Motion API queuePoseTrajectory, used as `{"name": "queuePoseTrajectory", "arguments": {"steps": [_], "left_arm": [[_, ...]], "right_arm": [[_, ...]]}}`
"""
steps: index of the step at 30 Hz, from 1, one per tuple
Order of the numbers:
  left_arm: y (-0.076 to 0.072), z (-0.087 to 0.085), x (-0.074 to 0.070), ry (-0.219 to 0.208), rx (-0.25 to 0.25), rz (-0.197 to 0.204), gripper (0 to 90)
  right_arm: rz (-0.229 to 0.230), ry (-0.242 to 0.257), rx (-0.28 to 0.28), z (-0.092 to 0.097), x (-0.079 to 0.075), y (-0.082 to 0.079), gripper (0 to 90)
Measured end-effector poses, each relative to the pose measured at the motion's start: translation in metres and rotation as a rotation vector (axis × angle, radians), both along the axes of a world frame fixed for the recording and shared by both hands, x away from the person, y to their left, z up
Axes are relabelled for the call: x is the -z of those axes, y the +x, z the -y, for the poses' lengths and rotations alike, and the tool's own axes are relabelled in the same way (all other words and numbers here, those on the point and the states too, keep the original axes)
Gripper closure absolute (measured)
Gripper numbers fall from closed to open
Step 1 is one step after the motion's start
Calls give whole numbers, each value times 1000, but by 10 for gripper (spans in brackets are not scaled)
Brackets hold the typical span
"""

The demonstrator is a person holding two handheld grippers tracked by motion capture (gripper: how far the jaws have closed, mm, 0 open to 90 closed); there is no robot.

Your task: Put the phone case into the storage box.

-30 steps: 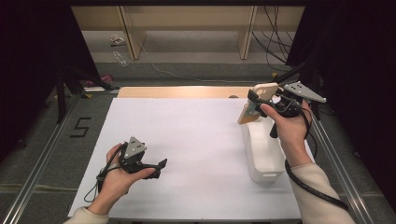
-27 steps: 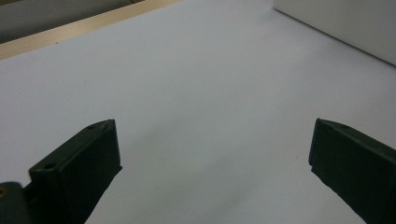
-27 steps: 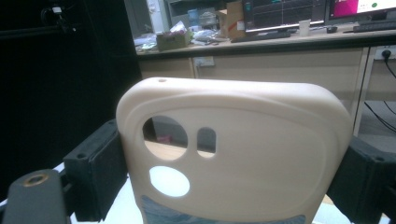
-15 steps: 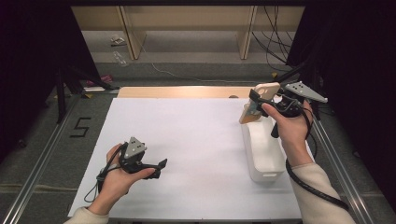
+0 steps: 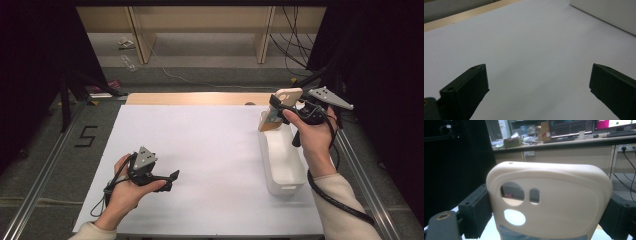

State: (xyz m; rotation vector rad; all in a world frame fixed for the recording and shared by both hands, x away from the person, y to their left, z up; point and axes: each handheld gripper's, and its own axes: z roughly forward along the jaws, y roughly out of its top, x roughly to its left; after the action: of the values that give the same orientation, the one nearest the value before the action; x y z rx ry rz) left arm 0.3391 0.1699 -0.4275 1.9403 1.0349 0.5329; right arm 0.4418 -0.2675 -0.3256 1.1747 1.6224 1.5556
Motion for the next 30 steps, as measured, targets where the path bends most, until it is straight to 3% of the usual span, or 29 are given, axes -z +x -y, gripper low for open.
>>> {"name": "queuePoseTrajectory", "arguments": {"steps": [30], "left_arm": [[0,0,-1,-8,-4,4,15]], "right_arm": [[7,-9,39,11,0,6,128]]}}
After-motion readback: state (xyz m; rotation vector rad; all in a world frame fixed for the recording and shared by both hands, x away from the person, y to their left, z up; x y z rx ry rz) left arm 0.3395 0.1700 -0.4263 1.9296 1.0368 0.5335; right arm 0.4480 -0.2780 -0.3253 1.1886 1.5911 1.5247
